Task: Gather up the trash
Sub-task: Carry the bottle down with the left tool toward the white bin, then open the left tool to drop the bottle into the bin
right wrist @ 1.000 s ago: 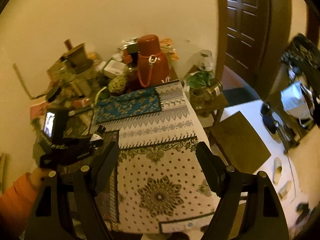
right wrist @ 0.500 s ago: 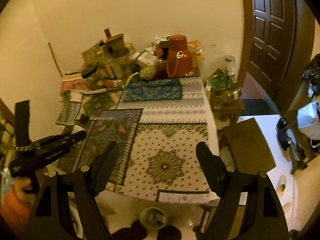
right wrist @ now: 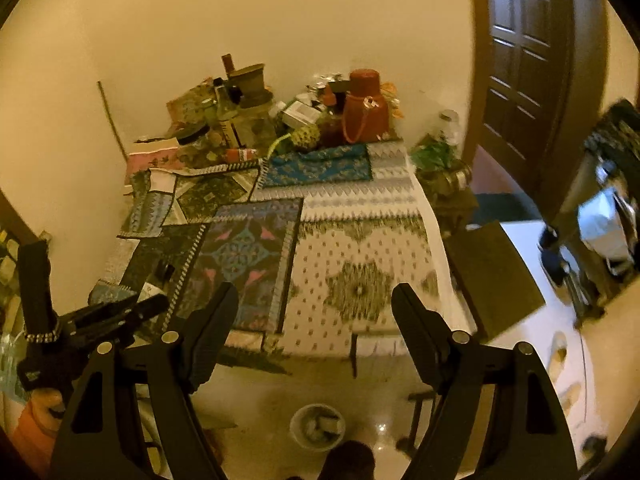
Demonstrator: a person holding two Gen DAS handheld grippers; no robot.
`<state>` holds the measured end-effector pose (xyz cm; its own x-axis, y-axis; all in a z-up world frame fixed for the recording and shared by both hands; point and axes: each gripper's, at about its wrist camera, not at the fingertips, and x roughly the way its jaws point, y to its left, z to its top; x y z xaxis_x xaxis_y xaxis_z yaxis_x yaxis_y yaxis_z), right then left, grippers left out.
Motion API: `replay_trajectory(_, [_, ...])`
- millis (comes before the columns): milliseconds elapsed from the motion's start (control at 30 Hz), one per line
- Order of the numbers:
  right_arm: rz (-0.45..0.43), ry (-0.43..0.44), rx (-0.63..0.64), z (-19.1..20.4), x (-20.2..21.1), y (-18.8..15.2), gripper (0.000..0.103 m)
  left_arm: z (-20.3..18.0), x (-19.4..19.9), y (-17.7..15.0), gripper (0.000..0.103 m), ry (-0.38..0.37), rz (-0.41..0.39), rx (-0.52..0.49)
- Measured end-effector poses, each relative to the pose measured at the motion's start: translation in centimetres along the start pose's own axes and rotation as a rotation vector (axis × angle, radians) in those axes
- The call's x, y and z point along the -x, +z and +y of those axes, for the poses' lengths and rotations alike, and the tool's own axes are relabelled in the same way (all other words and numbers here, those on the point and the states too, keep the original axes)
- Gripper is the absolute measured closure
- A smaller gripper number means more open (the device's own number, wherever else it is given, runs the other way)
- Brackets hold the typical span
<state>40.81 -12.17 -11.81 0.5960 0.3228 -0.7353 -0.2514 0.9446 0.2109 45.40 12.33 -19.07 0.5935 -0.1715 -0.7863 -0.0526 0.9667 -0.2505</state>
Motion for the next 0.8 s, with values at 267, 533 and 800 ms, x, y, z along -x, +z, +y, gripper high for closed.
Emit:
replay_trajectory(267, [0.052,-0.033,-0.082,1.9,1.3,-7.0,0.027,1.2,1.1,-7.3,0.076,-0.043,0.101,-0.058])
replay_trajectory(533, [0.098,-0.091,-0.115,1.3,2.9,-10.7,0.027,-0.7,-2.2,-13.2,0.076,-0.112,0.287,-0.104])
replay_trajectory(800, [0.103,-0.064,-0.115,-0.4,3.5,-11.4,0.027,-2.8,-5.9,-15.5,0.063,-0.098,0.412,-0.097])
